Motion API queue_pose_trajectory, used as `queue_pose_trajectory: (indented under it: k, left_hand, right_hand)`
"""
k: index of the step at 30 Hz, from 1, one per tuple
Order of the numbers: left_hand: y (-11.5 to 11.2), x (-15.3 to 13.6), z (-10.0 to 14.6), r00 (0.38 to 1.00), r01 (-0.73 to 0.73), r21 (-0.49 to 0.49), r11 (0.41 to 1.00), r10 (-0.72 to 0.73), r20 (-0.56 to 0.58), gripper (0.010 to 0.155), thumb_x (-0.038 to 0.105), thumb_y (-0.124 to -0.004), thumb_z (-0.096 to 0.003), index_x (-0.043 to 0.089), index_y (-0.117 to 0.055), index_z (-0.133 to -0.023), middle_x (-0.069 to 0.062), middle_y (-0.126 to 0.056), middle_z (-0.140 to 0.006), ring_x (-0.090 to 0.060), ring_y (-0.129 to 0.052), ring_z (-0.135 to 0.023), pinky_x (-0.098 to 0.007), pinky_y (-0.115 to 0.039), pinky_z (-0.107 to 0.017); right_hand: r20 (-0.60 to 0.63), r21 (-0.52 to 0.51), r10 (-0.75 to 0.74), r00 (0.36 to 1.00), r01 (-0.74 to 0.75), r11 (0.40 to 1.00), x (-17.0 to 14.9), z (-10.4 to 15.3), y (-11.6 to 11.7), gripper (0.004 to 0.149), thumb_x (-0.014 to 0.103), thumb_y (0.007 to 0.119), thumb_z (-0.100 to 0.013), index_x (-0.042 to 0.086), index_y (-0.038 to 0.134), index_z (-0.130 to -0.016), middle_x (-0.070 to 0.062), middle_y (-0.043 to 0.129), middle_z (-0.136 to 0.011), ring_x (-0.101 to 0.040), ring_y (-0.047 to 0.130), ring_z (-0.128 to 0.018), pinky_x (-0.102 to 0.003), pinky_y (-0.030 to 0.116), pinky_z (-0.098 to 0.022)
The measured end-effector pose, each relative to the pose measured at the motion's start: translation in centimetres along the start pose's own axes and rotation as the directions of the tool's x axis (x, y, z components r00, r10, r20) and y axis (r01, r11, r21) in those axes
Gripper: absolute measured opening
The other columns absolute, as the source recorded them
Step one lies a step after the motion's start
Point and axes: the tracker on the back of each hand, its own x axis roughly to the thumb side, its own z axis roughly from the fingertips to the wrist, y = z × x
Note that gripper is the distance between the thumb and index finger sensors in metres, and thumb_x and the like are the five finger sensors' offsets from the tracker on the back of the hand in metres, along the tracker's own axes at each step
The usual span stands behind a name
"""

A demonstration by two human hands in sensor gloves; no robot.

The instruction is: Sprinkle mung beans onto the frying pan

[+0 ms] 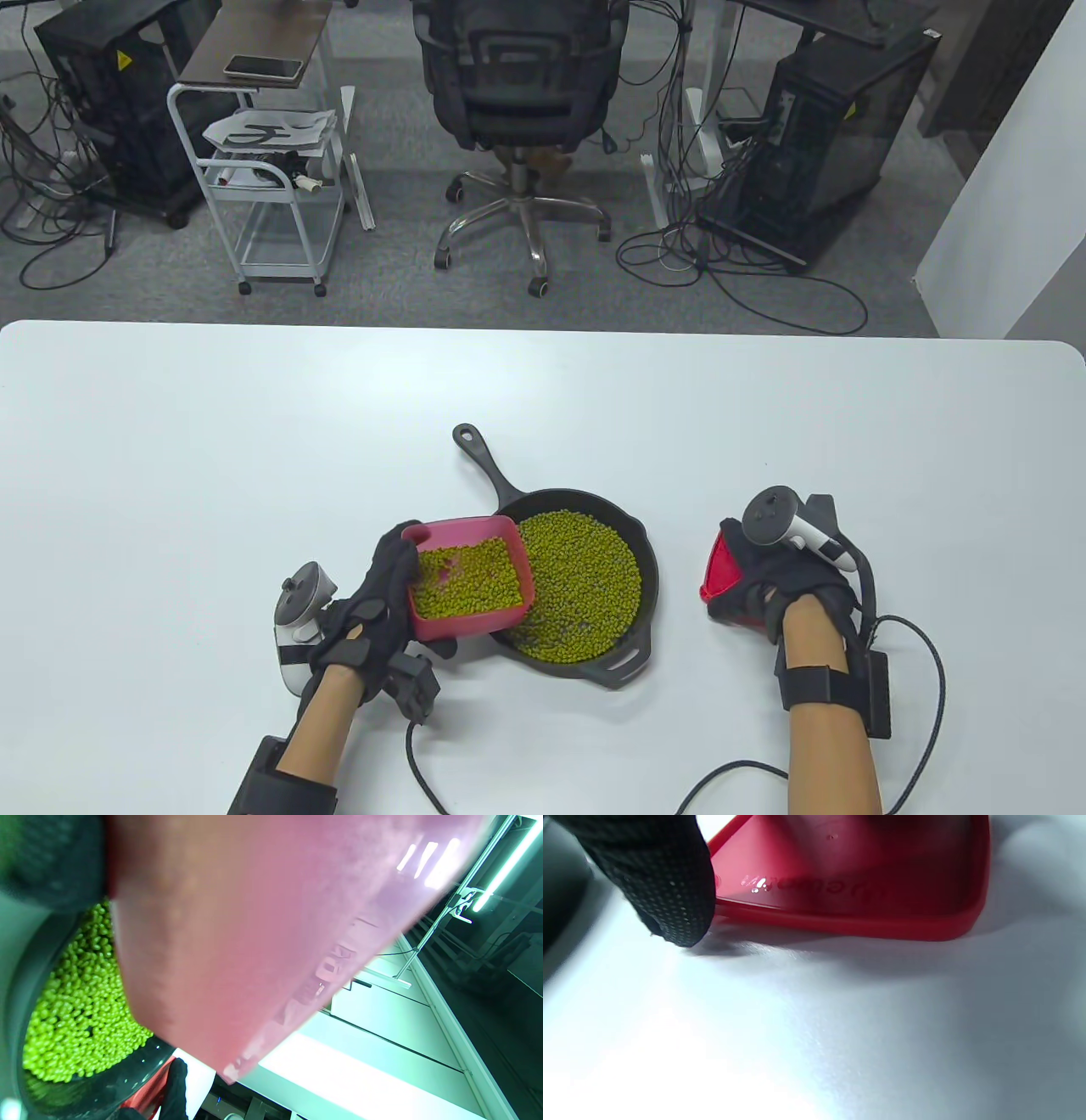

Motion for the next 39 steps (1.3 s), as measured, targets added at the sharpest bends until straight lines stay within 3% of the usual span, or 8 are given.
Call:
queue_pose_trajectory:
  k: [7,11,17,22,31,39]
  left_hand:
    - [-0.1,-0.1,0.0,1.0,0.003,0.001,1.0,-0.003,-0.003,0.075,0.072,-0.059,-0.0484,0.039,-0.032,-0.109,-0.018,-0.046,-0.108,-0.042,-0.089,-0.066,-0.047,-0.092,-0.026]
    - [-0.1,-0.1,0.0,1.0,0.004,0.0,1.0,-0.004,-0.004,0.074,0.072,-0.059,-0.0483,0.039,-0.032,-0.109,-0.018,-0.046,-0.108,-0.042,-0.089,-0.066,-0.047,-0.092,-0.026]
    - [-0.2,-0.1,0.0,1.0,0.007,-0.007,1.0,-0.007,-0.002,0.074,0.072,-0.059,-0.0483,0.039,-0.032,-0.109,-0.018,-0.046,-0.108,-0.042,-0.089,-0.066,-0.047,-0.092,-0.026]
    - [-0.3,-0.1,0.0,1.0,0.013,-0.013,1.0,-0.013,-0.001,0.074,0.073,-0.059,-0.0483,0.039,-0.032,-0.109,-0.018,-0.046,-0.108,-0.042,-0.089,-0.066,-0.047,-0.092,-0.026]
    - [-0.9,-0.4,0.0,1.0,0.015,-0.025,1.0,-0.015,0.001,0.074,0.073,-0.059,-0.0484,0.04,-0.033,-0.109,-0.018,-0.046,-0.108,-0.042,-0.089,-0.066,-0.048,-0.092,-0.026]
    - [-1.4,-0.6,0.0,1.0,0.011,-0.049,0.999,-0.011,0.005,0.074,0.073,-0.059,-0.0484,0.04,-0.033,-0.11,-0.017,-0.047,-0.109,-0.041,-0.089,-0.066,-0.047,-0.091,-0.026]
  right_hand:
    - [0.008,-0.042,0.071,0.997,-0.071,0.997,0.4,0.4,0.1,0.102,0.056,0.096,-0.045,0.038,0.024,-0.115,-0.031,0.008,-0.121,-0.063,0.013,-0.103,-0.082,0.045,-0.065]
    - [0.016,-0.1,0.144,0.989,-0.142,0.985,0.5,0.6,0.4,0.105,0.066,0.095,-0.042,0.04,0.024,-0.115,-0.031,0.013,-0.121,-0.062,0.021,-0.104,-0.081,0.05,-0.065]
    - [0.049,-0.162,0.13,0.99,-0.12,0.979,0.2,1.2,0.4,0.106,0.069,0.096,-0.038,0.041,0.029,-0.115,-0.032,0.02,-0.121,-0.062,0.029,-0.103,-0.08,0.055,-0.064]
    - [0.151,-0.218,0.105,0.983,-0.071,0.973,1.5,3.3,-1.1,0.109,0.069,0.096,-0.037,0.041,0.026,-0.115,-0.033,0.018,-0.121,-0.062,0.027,-0.103,-0.08,0.054,-0.064]
    - [0.447,-0.303,0.19,0.874,-0.052,0.952,11.1,9.6,-4.1,0.109,0.069,0.096,-0.039,0.04,0.025,-0.116,-0.033,0.017,-0.121,-0.062,0.027,-0.104,-0.08,0.053,-0.065]
    - [0.599,-0.291,0.284,0.749,-0.126,0.948,20.1,12.3,-2.6,0.109,0.068,0.096,-0.039,0.039,0.026,-0.117,-0.034,0.017,-0.121,-0.062,0.026,-0.104,-0.08,0.053,-0.065]
